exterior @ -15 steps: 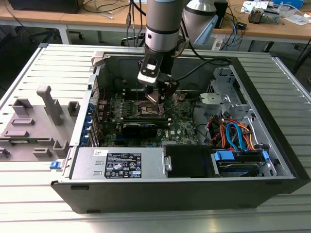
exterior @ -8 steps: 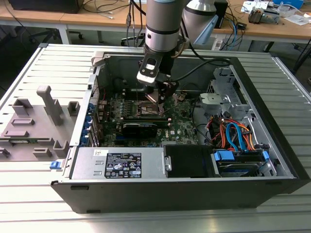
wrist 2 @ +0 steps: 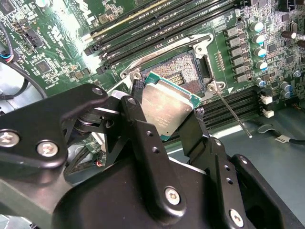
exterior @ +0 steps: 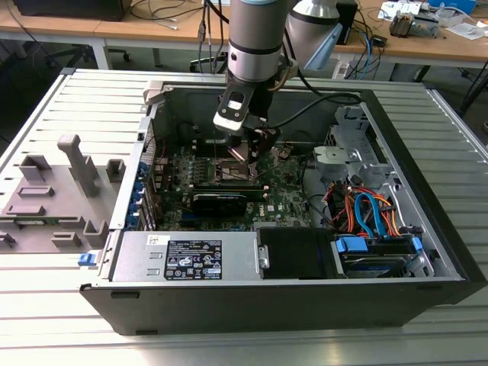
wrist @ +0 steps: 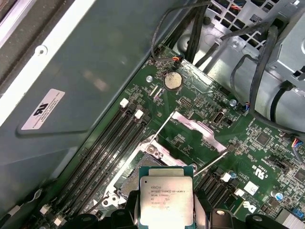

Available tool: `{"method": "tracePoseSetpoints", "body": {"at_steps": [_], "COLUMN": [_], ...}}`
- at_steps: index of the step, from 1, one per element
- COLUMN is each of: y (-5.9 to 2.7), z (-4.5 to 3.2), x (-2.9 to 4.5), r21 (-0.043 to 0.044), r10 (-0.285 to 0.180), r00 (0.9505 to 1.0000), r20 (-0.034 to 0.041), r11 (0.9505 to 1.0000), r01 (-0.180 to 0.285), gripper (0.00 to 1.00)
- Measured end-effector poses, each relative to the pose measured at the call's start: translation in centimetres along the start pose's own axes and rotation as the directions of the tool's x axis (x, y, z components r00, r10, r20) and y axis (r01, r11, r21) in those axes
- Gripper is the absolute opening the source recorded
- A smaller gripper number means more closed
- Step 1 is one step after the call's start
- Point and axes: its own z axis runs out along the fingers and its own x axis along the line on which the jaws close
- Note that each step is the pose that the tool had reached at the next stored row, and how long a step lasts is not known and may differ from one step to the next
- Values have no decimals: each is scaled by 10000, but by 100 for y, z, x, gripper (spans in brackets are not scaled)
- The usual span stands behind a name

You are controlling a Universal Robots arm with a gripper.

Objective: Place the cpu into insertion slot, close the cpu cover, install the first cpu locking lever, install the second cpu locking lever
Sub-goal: 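Place the cpu into insertion slot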

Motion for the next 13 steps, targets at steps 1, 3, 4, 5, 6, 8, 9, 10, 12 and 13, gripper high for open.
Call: {"method": "tracePoseSetpoints", "body": {"at_steps": [1,3,4,5,6,8,9,10,12,13], "y": [0,0,0,0,0,0,0,0,0,0], "z": [0,0,1,1,2,2,2,3,4,4], "x": [0,0,0,0,0,0,0,0,0,0], "r21": [-1,-1,-2,-2,-3,-3,-3,-4,-4,-4], "r10": [22,56,83,101,126,157,176,187,205,216], "r00": [10000,10000,10000,9999,9999,9999,9998,9998,9998,9998], "r20": [0,0,1,1,2,2,2,2,2,2], "r11": [10000,10000,10000,9999,9999,9999,9998,9998,9998,9998], "r01": [-22,-56,-83,-101,-126,-157,-176,-187,-205,-216], "gripper": [55,55,55,55,55,55,55,55,55,55]}}
